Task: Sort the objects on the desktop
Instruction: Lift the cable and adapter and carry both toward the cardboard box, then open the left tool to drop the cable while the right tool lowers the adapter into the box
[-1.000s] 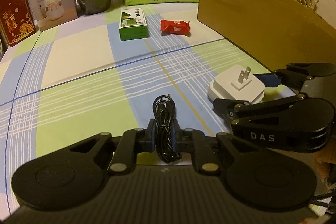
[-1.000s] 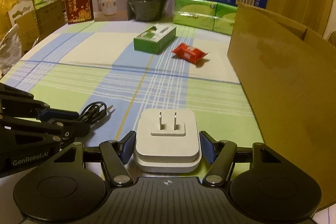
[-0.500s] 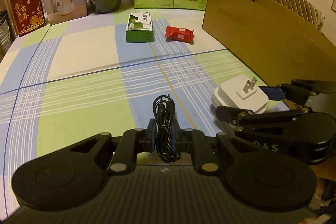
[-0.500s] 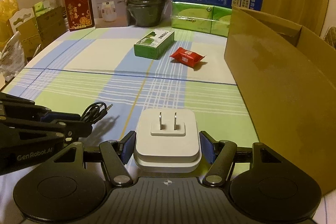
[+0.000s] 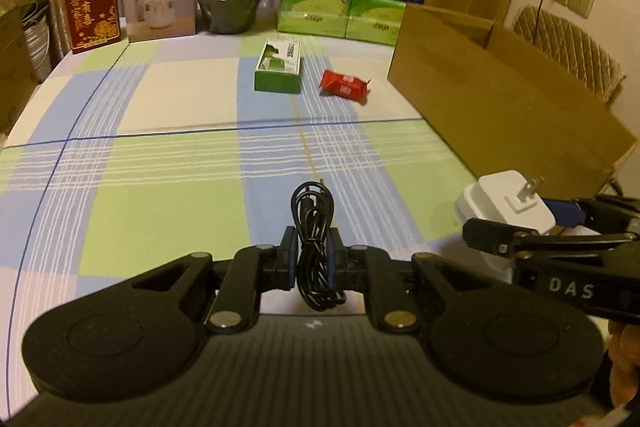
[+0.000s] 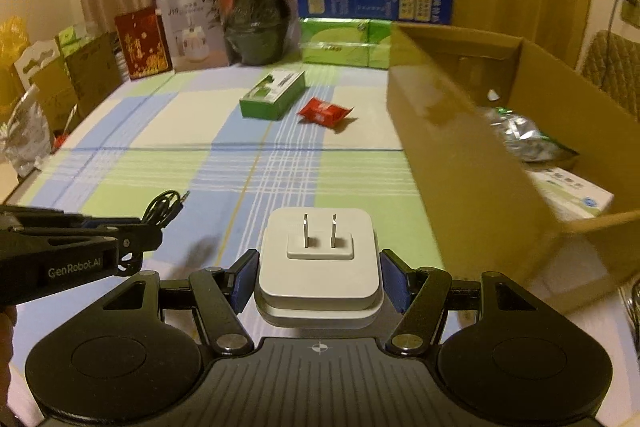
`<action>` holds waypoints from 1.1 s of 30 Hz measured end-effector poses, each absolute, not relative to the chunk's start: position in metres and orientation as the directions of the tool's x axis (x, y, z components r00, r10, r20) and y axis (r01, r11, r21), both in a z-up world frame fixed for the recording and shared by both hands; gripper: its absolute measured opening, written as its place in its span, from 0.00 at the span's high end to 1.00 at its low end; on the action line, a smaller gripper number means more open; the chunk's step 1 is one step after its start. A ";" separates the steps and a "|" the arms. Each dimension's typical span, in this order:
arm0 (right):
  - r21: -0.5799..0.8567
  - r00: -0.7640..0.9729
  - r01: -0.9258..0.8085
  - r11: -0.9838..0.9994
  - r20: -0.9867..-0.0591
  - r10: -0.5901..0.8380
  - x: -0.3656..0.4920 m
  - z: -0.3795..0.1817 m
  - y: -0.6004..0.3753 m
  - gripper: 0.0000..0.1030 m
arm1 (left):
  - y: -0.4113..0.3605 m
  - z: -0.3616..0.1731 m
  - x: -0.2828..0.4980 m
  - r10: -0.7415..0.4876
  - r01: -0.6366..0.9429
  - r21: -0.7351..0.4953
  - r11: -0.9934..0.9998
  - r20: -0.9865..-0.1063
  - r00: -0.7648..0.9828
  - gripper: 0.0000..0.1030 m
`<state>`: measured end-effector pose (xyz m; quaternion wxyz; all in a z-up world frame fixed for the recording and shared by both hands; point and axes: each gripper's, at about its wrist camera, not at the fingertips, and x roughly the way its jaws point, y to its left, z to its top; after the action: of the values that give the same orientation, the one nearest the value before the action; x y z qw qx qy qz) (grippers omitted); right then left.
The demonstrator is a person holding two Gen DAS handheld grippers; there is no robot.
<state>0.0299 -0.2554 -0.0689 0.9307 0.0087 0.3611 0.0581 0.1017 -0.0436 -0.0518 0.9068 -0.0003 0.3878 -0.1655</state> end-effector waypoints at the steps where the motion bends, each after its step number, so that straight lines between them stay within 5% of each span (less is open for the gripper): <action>1: 0.063 0.739 -0.096 0.993 -0.665 0.114 0.025 -0.063 -0.258 0.40 | -0.044 -0.047 0.098 -0.301 0.295 -0.134 0.946 -0.701 0.647 0.90; 15: 0.042 0.798 0.072 0.996 -0.602 -0.032 -0.042 0.019 -0.348 0.40 | -0.097 0.031 0.039 -0.379 0.342 -0.186 0.921 -0.628 0.680 0.90; 33: 0.020 0.781 0.158 0.987 -0.614 -0.112 -0.048 0.034 -0.453 0.40 | -0.238 0.062 0.027 -0.480 0.517 -0.138 0.845 -0.623 0.617 0.90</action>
<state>-0.0480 -0.4528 0.0339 0.9431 0.0353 0.3227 -0.0717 0.0269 -0.2376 0.0624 0.8988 0.0277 0.3381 -0.2775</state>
